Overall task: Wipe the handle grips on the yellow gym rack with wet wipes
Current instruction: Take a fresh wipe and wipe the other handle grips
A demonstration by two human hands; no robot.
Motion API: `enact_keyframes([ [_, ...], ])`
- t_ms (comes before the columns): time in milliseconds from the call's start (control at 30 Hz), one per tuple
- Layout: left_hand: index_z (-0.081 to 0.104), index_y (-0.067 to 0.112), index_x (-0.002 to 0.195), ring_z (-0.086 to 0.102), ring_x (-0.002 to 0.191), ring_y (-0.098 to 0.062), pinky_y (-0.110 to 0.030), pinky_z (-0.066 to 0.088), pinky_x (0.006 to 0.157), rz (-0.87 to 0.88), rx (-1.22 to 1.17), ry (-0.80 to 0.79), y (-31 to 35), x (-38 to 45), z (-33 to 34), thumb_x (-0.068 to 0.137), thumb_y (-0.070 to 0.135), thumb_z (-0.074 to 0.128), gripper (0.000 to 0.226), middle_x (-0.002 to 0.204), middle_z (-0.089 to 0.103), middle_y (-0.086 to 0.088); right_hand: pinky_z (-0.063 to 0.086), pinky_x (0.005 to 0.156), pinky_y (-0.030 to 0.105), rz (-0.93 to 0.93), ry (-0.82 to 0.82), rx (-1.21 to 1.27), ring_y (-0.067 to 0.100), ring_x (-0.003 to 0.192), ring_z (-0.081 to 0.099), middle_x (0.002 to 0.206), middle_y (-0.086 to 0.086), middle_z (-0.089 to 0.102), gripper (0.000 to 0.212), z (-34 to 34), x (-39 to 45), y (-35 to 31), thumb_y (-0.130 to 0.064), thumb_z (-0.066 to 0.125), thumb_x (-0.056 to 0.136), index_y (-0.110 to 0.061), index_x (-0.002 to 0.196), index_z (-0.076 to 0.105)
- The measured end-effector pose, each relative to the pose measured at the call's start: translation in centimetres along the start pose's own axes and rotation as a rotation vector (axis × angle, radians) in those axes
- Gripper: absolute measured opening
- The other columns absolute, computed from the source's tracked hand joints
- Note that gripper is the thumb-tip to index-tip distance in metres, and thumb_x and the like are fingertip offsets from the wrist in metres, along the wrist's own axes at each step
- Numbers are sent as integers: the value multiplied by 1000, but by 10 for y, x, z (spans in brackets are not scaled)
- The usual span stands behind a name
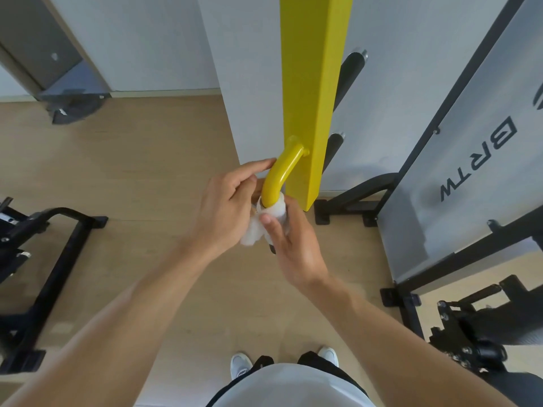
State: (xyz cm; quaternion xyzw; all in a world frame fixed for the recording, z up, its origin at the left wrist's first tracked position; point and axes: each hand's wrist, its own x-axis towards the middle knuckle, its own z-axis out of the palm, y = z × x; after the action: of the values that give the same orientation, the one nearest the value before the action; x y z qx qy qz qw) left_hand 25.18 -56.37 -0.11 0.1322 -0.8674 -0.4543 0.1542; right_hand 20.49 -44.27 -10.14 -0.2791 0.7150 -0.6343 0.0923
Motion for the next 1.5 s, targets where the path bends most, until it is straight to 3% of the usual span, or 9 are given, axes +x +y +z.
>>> enact_keyframes([
  [167,62,20,135,68,106,3,-6,46,88,-40,-105,-36,-1,-6,0,102,1,43,43,113,75,9,49,79,38,-36,-52,-309,18,96,60,110,-2,66,36,8,-2,42,-44,49,101,-17,126,52],
  [267,59,21,139,63,110,10,-6,46,92,-54,-87,-25,2,-8,5,97,17,61,42,120,72,13,51,77,41,-24,-29,-289,19,96,61,108,-1,65,37,12,1,45,-44,47,100,-17,125,51],
  [467,62,29,133,56,90,28,6,36,78,25,68,-46,6,-3,2,85,22,78,51,100,69,25,52,72,49,-109,79,-149,29,92,64,101,8,65,30,14,13,19,-36,50,99,-12,117,50],
  [667,58,30,139,61,106,7,8,33,82,22,126,-89,3,-1,-2,80,23,82,64,108,74,12,52,83,47,60,18,-323,19,97,60,107,-1,65,32,13,-7,54,-34,57,96,-18,124,53],
  [800,58,33,138,60,107,8,8,33,82,18,144,-99,3,-1,-5,82,23,81,62,110,73,13,49,94,46,13,-59,-125,20,112,54,121,2,57,45,7,2,23,-23,66,91,-24,133,48],
  [900,57,32,140,60,110,6,9,32,84,19,151,-106,3,-5,-5,84,24,79,60,112,73,14,45,97,29,56,-203,172,7,112,51,127,-5,53,50,-3,-7,4,-15,48,98,-41,139,38],
  [1000,56,34,140,61,111,6,8,33,85,28,157,-110,3,-9,-6,86,27,77,59,112,73,15,42,97,29,2,-152,164,3,112,52,126,-13,54,41,-1,-15,5,-24,37,107,-30,147,36],
  [1200,54,29,142,59,115,7,9,31,85,52,163,-160,5,-12,-8,87,25,76,60,118,71,16,54,81,47,-32,-93,-303,21,103,64,120,-3,65,44,1,-14,33,-42,45,103,-23,142,36],
  [1500,57,24,141,62,110,3,5,36,84,79,90,-132,2,-16,-2,84,17,78,61,113,74,8,55,73,43,-124,36,-226,24,94,67,108,4,68,50,4,-7,25,-52,40,100,-13,131,47],
])
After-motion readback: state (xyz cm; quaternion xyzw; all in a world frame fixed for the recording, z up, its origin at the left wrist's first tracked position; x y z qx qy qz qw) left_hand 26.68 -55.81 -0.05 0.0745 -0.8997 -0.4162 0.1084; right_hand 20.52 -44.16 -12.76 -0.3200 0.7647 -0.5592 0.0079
